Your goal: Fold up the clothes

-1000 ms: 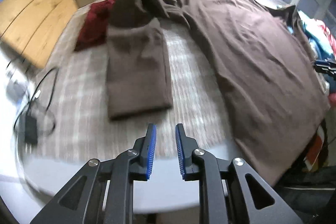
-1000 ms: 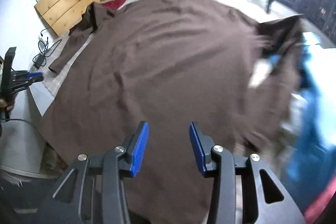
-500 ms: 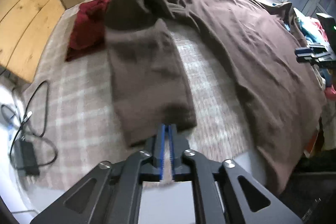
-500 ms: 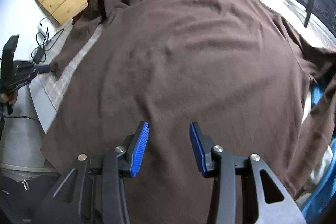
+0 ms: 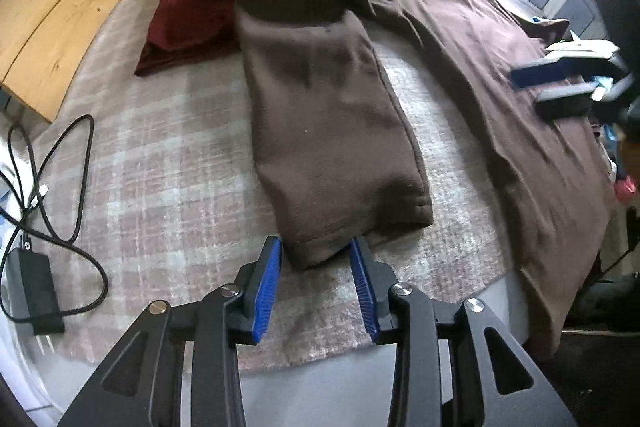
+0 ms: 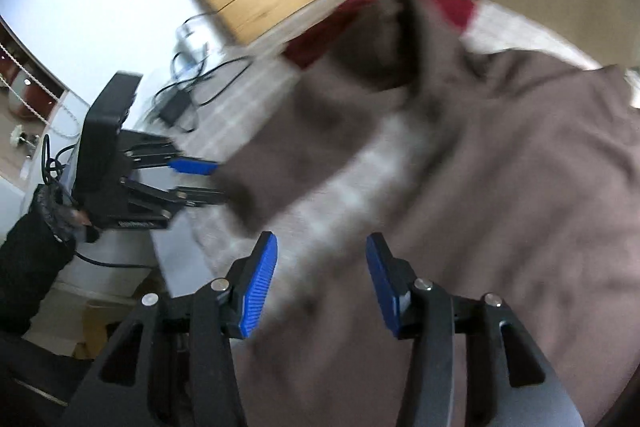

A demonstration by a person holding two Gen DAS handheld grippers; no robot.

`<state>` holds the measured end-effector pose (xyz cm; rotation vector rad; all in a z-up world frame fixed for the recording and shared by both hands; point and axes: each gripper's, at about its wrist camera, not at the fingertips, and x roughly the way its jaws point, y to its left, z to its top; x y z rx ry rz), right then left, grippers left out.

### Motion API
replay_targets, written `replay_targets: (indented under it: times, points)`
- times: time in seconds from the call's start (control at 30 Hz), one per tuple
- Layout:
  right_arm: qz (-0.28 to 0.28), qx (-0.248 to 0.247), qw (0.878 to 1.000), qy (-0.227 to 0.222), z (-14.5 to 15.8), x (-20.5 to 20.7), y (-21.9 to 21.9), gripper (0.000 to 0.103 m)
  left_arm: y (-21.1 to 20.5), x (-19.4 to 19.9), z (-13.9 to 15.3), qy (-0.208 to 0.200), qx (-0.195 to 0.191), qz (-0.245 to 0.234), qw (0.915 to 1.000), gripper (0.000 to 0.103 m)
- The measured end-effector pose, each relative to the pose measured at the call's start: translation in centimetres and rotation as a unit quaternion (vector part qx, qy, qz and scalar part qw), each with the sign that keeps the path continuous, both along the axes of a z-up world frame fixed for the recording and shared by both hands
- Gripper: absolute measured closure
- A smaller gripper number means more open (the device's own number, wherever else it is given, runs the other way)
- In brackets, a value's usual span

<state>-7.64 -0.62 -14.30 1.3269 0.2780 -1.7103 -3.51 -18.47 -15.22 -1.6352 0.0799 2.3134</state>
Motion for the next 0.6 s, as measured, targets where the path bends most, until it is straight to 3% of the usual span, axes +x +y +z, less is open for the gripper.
replay_targets:
  times: [0.17, 0.3, 0.4, 0.5, 0.6]
  points:
    - [-0.013, 0.016, 0.998, -0.056, -3.8, 0.5, -3.7, 0.057, -1.2, 0.6, 0.9, 0.004, 0.01, 0.002, 0.9999, 0.069]
    - [-0.023, 0.006, 0.996, -0.084, -5.1, 0.6, -4.9, 0.057, -2.1, 1.0, 1.1, 0.001, 0.022, 0.005, 0.9997, 0.066]
    - [-0.009, 0.01, 0.996, -0.091, -5.1, 0.8, -5.4, 0.097, -2.6, 1.0, 0.8, -0.008, 0.045, 0.016, 0.9988, 0.065]
    - [-0.011, -0.008, 0.994, -0.108, -4.7, 0.6, -4.5, 0.098, -3.1, 0.6, 0.5, -0.023, 0.086, 0.036, 0.9954, 0.063]
    - [-0.013, -0.005, 0.995, -0.095, -4.3, 0.7, -3.8, 0.098, -3.2, -0.2, 0.0, -0.03, 0.122, 0.057, 0.9904, 0.061]
